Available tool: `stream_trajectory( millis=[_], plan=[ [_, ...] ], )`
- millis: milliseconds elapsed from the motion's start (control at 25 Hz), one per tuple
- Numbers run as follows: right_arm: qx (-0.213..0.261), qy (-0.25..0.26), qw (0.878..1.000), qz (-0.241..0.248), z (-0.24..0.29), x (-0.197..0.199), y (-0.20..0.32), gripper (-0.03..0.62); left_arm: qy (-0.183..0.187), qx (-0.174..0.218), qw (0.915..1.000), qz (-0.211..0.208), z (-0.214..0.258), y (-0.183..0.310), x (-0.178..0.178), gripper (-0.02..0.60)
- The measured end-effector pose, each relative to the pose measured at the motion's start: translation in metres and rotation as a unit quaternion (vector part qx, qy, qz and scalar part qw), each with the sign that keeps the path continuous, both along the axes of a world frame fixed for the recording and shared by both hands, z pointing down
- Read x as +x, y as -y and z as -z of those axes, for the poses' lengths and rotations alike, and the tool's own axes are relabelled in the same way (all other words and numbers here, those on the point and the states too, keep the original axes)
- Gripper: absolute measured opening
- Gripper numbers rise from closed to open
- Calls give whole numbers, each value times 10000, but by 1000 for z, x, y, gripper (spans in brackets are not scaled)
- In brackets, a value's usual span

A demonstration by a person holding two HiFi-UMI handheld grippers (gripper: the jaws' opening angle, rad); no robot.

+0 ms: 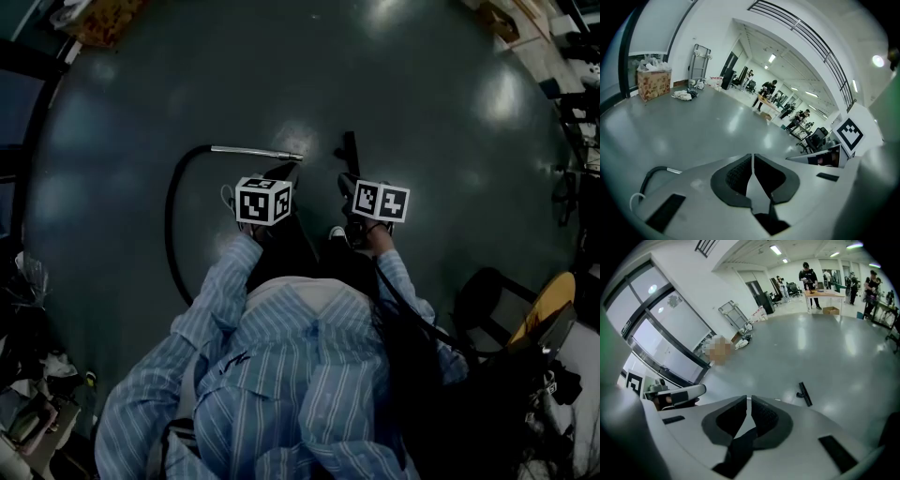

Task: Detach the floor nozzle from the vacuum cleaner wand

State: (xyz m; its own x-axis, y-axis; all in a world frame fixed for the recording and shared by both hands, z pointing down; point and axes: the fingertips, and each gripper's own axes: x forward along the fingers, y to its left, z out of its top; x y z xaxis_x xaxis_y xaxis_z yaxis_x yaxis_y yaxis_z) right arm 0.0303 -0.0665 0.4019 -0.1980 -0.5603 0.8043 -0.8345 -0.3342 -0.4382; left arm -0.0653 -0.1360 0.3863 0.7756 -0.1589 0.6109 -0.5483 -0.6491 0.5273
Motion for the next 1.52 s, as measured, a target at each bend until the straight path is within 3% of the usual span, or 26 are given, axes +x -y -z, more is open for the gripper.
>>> stream_trajectory(
  millis=[280, 600, 800, 1160, 1520],
  plan=[
    [-83, -88, 9992, 386, 4, 32, -66, 32, -57, 115, 9974, 714, 15, -43, 22, 21],
    [-143, -52, 9926, 1202, -10, 55, -154, 32, -147, -108, 9879, 1537, 17, -154, 43, 21],
    [-179, 110, 9891, 1455, -17, 36, -186, 32, 58, -169, 9868, 1607, 17, -214, 22, 21],
    [-98, 111, 9776, 2099, -17, 8, -230, 32, 169, -91, 9777, 2091, 22, -273, -6, 21],
    [-21, 60, 9727, 2322, -13, -65, -276, 32, 53, 35, 9748, 2231, 28, -338, -75, 21]
  ],
)
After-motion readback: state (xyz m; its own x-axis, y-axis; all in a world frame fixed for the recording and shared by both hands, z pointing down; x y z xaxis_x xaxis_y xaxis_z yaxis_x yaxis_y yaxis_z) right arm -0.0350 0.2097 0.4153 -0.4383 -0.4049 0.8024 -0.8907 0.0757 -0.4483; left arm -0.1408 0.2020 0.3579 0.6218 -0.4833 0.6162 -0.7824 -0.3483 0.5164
